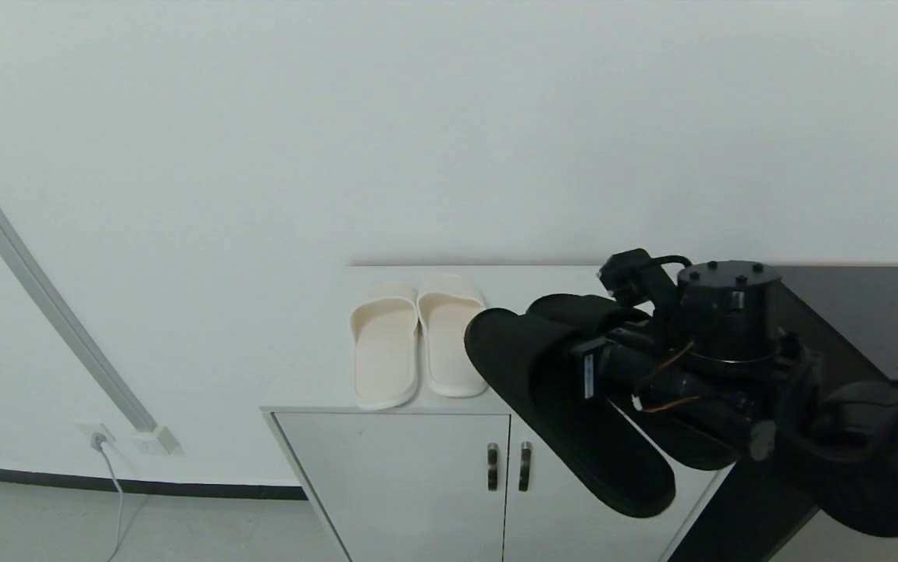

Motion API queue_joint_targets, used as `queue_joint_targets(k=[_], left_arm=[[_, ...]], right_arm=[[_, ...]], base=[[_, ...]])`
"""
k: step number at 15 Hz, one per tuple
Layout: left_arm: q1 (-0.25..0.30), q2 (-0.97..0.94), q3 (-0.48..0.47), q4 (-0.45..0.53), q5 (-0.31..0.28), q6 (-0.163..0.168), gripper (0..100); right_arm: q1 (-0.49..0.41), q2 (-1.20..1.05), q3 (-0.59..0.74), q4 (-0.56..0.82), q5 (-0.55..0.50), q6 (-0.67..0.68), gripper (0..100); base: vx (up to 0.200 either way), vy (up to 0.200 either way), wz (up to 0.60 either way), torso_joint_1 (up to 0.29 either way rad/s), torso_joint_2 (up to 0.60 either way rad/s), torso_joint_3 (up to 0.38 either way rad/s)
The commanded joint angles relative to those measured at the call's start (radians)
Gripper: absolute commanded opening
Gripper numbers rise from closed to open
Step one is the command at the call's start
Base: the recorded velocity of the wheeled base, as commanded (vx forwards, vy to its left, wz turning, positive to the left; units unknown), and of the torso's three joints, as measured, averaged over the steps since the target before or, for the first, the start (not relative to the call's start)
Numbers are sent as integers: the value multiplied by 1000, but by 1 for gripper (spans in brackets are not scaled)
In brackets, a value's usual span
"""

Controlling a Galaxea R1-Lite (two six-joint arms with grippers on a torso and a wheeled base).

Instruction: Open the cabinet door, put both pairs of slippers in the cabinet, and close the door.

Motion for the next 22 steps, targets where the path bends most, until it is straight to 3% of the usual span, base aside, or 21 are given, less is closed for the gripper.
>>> queue_joint_targets(k=[1, 7, 14, 22], left_arm=[[0, 0, 0, 0, 0, -1, 0], [0, 0, 0, 0, 0, -1, 0], [0, 0, 0, 0, 0, -1, 0], [0, 0, 0, 0, 0, -2, 0]], right_arm=[[1, -136, 90, -11, 60, -16, 0], [32, -153, 128, -5, 64, -19, 0], [46, -151, 138, -5, 64, -21, 0], [46, -150, 159, -9, 64, -61, 0]], base=[[0, 0, 0, 0, 0, 0], [0, 0, 0, 0, 0, 0], [-200, 0, 0, -2, 1, 2], [0, 0, 0, 0, 0, 0]])
